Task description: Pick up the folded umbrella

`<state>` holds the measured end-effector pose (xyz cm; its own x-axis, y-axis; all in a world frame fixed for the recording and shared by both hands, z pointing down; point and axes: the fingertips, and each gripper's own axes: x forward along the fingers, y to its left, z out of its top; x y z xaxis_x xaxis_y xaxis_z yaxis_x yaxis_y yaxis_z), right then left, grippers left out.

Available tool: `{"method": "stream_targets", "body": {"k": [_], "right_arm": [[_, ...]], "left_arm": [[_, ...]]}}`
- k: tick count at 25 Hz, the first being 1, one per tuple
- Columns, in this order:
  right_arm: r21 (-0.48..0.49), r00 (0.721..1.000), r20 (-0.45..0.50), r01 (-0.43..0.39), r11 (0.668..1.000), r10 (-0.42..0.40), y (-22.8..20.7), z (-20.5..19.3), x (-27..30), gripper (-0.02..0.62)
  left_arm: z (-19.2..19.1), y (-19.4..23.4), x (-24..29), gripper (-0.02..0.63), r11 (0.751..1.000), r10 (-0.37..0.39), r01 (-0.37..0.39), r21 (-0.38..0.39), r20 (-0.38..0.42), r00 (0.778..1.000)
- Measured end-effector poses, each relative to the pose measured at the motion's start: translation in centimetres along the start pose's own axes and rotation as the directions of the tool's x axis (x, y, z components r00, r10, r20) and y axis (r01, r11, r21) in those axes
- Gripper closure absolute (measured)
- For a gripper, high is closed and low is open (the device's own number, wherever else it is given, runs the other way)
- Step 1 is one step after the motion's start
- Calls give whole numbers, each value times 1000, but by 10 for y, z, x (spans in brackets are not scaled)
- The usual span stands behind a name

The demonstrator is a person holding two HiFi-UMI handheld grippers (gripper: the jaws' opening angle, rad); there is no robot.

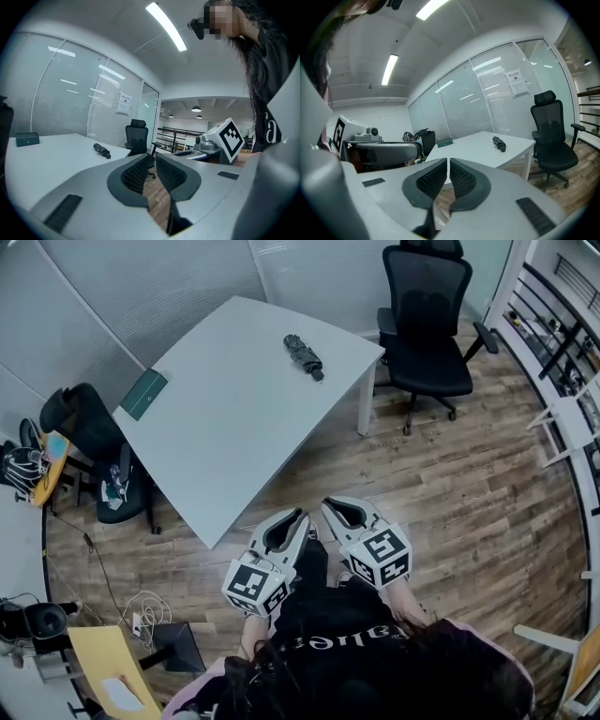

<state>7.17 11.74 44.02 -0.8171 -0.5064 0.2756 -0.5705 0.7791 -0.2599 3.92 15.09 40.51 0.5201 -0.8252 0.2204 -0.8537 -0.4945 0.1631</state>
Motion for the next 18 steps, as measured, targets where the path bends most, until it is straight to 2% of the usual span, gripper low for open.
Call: {"method": "stream_targets", "body": {"k": [7, 18], "right_arm": [[5, 999, 2, 46, 999, -46, -36, 17, 38, 563], [9, 992, -21, 121, 993, -121, -87, 61, 130, 563]], "left_arm": [[10, 41, 38, 534, 999, -41, 41, 1, 4, 999], [50, 149, 92, 534, 998, -66, 66, 20, 14, 998]]}}
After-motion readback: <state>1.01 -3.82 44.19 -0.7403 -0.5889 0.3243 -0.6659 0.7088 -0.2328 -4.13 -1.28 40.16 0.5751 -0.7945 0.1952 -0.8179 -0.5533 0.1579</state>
